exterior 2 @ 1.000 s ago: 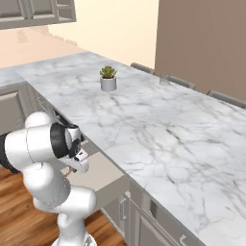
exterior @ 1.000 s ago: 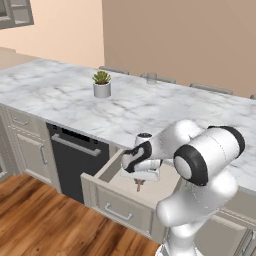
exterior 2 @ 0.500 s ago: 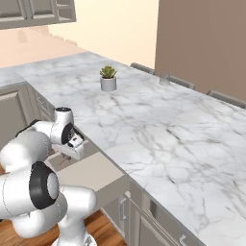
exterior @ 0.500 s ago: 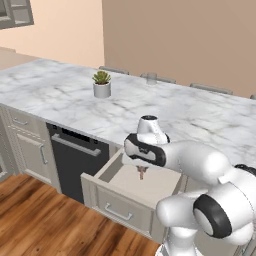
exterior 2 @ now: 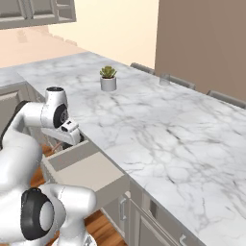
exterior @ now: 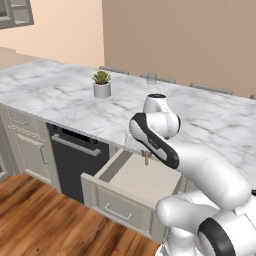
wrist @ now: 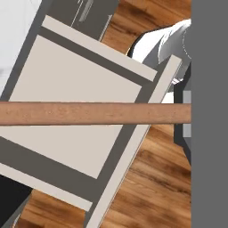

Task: Take a straw from the drawer in front and place it inside the glass cup on the dining counter.

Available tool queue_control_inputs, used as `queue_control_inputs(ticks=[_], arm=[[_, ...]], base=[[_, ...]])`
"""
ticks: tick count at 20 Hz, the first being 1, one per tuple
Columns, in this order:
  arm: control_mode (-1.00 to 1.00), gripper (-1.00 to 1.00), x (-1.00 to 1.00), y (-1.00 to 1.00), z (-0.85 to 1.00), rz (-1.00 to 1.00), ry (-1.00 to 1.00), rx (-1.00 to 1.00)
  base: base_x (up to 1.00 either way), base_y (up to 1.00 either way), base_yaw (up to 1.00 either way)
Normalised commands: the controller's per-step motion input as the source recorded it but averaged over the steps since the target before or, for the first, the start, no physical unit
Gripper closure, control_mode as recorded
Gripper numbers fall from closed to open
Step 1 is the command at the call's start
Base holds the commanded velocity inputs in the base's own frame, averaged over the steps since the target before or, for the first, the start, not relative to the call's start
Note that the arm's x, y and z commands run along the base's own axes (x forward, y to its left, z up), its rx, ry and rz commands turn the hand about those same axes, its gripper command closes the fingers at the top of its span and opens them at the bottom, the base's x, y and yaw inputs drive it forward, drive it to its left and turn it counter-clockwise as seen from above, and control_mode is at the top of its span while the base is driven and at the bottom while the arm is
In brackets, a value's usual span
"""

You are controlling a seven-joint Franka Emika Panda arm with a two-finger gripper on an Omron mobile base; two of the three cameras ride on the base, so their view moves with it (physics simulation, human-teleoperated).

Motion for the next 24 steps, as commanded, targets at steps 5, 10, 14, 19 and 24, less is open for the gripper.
queue_control_inputs(ticks=[5, 10, 14, 19, 24], arm=[[-1.0, 1.0, -0.16, -0.28, 0.66, 0.03, 0.0, -0.01], [-1.0, 1.0, -0.04, -0.09, 0.19, 0.04, 0.0, 0.0], [1.0, 1.0, 0.0, 0.0, 0.0, 0.0, 0.0, 0.0], [1.0, 1.0, 0.0, 0.0, 0.0, 0.0, 0.0, 0.0], [1.0, 1.0, 0.0, 0.0, 0.0, 0.0, 0.0, 0.0]], base=[[0.0, 0.0, 0.0], [0.0, 0.0, 0.0], [-0.17, 0.06, 0.0], [-1.0, 0.0, -0.01], [-1.0, -0.03, -0.1]])
